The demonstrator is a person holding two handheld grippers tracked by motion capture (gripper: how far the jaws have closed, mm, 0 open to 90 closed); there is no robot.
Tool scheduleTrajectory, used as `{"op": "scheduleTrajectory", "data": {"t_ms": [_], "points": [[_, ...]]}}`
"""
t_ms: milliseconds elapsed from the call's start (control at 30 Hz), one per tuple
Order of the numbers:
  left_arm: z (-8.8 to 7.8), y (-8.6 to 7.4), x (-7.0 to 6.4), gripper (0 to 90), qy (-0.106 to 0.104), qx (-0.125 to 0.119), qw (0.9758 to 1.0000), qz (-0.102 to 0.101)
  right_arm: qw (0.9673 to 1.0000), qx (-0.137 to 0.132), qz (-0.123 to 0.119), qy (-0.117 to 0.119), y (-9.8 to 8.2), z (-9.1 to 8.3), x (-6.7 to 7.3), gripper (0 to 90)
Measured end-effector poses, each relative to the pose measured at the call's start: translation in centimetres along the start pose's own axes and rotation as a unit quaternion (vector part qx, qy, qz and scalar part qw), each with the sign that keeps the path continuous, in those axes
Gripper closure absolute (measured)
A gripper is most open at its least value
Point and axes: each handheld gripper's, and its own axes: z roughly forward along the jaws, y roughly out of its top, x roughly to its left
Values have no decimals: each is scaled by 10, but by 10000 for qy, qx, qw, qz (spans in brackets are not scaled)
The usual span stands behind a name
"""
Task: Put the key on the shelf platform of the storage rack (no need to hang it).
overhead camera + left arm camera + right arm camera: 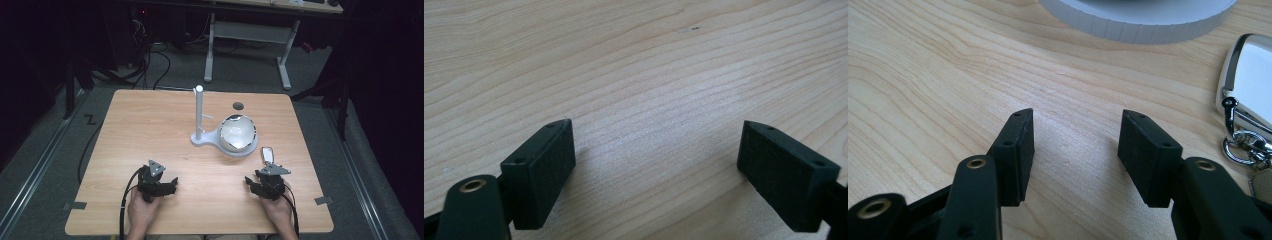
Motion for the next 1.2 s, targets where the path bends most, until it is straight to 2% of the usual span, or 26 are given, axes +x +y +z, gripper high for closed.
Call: {"op": "scheduleTrajectory", "data": {"t_ms": [733,1200], "points": [[0,0,0,159,-1,-1,10000,-2,10000,1,31,38,0,0,0,461],[0,0,0,159,-10,5,10000,-1,9998,35,202,4,1,-1,-1,471]]}}
